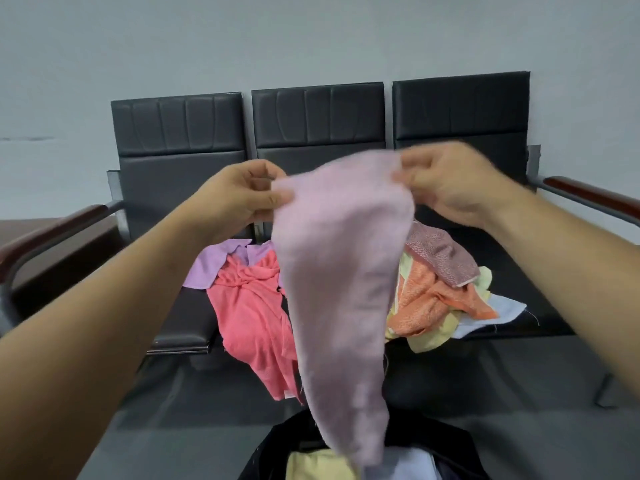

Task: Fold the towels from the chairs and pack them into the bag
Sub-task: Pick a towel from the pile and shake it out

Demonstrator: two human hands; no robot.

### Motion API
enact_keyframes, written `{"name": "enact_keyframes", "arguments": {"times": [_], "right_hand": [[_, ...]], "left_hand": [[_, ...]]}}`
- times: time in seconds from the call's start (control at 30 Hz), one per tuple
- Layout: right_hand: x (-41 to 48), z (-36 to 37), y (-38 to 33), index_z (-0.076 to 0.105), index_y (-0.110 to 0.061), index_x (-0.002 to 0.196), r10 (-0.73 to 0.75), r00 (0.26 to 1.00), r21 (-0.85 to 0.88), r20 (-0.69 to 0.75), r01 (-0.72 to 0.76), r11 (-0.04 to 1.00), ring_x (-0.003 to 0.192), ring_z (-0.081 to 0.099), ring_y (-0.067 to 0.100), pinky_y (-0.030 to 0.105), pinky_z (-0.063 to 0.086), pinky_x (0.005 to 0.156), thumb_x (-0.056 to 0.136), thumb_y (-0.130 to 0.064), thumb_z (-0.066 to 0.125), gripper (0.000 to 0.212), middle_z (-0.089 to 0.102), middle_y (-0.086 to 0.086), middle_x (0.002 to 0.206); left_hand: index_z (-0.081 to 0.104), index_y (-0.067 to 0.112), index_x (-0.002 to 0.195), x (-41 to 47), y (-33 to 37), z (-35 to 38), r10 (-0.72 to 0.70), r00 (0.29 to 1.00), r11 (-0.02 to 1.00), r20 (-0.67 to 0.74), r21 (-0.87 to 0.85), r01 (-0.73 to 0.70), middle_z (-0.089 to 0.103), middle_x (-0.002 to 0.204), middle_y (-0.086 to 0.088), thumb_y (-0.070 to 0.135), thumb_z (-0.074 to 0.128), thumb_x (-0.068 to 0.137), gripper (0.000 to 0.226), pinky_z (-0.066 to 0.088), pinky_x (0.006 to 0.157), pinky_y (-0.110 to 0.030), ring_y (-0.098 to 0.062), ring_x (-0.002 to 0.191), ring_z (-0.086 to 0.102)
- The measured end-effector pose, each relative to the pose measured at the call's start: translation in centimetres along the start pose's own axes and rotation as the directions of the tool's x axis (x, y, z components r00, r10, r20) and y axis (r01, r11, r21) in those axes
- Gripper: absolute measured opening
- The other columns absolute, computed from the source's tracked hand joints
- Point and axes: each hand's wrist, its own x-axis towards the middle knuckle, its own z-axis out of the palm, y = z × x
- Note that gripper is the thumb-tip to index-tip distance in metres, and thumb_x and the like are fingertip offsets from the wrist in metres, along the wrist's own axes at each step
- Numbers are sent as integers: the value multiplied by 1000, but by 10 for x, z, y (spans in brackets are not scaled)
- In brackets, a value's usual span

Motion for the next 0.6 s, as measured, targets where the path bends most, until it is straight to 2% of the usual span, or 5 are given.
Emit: {"name": "enact_keyframes", "arguments": {"times": [0.1, 0.23, 0.37, 0.53, 0.6], "right_hand": [[5, -1, 15, 80, -12, 88, 71, 997, -620, 9, -50, 783, 64, 71, 13, 39, 62, 82, 88, -10, 77, 3, 76, 3, 76], [7, 4, 12, 78, -9, 96, -68, 997, -478, -36, 42, 877, 59, 57, -2, 21, 53, 69, 94, -19, 71, 12, 72, 8, 77], [-5, 26, 20, 72, -6, 96, 2, 990, -90, 138, 10, 996, 86, 62, 16, 40, 52, 87, 98, -14, 66, 10, 69, 12, 92], [-16, 55, 25, 68, 6, 111, 57, 969, -45, 241, -47, 998, 94, 67, 22, 47, 57, 92, 100, -12, 61, 22, 68, 26, 104], [-13, 57, 25, 67, 8, 114, 58, 984, 35, 170, -65, 997, 96, 68, 25, 50, 56, 93, 101, -12, 60, 25, 69, 28, 108]], "left_hand": [[76, 20, 100, 1, -15, 6, -66, 997, 903, -42, 424, 77, 72, 88, -16, 29, 81, 84, 20, 60, 87, -50, -34, 82, 70], [74, 8, 96, -4, -17, 26, -3, 992, 953, -130, 301, 42, 72, 86, -19, 27, 70, 95, 19, 60, 80, -47, -20, 75, 62], [66, -2, 99, -6, -5, 47, 33, 998, 989, -58, 144, -24, 70, 83, -9, 21, 64, 99, 23, 57, 70, -25, -15, 73, 65], [70, 0, 95, -5, -3, 63, 56, 998, 985, -34, 167, -50, 71, 80, -9, 20, 68, 96, 20, 51, 61, -18, -11, 68, 67], [68, 2, 96, -4, -15, 62, 2, 999, 1000, -44, -18, -3, 70, 86, -8, 28, 73, 92, 27, 55, 69, -24, -14, 75, 66]]}}
